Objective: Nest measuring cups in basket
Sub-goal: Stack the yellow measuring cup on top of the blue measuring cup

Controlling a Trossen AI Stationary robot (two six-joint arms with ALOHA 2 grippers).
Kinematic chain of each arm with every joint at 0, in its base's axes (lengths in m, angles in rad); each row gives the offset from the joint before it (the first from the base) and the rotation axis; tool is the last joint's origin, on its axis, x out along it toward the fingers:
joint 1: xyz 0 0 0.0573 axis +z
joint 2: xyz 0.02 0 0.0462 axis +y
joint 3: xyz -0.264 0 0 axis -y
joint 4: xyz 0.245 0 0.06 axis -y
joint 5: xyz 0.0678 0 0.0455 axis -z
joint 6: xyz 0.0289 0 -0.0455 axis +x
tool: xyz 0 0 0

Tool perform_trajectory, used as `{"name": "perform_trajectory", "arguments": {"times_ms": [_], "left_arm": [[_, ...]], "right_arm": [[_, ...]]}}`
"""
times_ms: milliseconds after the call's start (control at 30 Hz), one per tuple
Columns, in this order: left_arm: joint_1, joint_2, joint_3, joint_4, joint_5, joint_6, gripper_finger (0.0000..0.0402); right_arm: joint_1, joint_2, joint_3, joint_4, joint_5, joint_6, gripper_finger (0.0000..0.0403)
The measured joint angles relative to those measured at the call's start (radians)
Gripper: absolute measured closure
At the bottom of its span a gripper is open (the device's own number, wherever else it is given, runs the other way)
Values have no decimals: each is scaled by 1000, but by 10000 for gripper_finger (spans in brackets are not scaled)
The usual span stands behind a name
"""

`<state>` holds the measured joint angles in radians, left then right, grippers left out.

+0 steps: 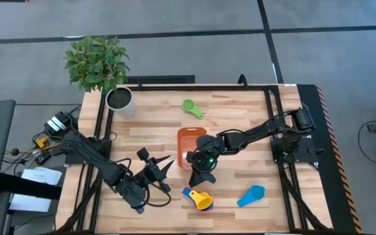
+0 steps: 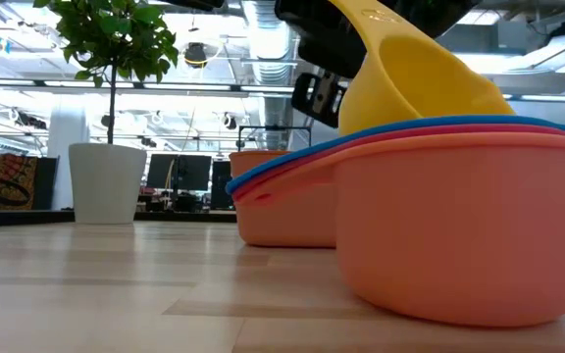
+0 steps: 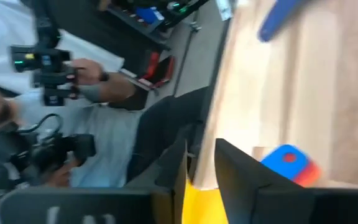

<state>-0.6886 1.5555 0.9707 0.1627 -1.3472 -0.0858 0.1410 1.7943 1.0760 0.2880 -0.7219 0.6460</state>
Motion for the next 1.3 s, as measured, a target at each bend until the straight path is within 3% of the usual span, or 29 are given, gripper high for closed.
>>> {"name": "perform_trajectory", "arguments": {"times_ms": [267,567,800,1033,1300], "left_arm": [[6,0,0,0,0,-13,308],[6,0,0,0,0,-15,308],[6,0,0,0,-1,-16,308],[6,0,0,1,-1,-31,308],[10,0,0,1,4,-35,308]], "right_arm": [[17,0,0,-139,225,-172,345],[55,-16,-1,-143,360,-306,354],[107,-141,-1,-188,491,-410,356],[179,-246,-15,-220,508,-488,356],[239,-125,-19,-141,478,-514,356]]}}
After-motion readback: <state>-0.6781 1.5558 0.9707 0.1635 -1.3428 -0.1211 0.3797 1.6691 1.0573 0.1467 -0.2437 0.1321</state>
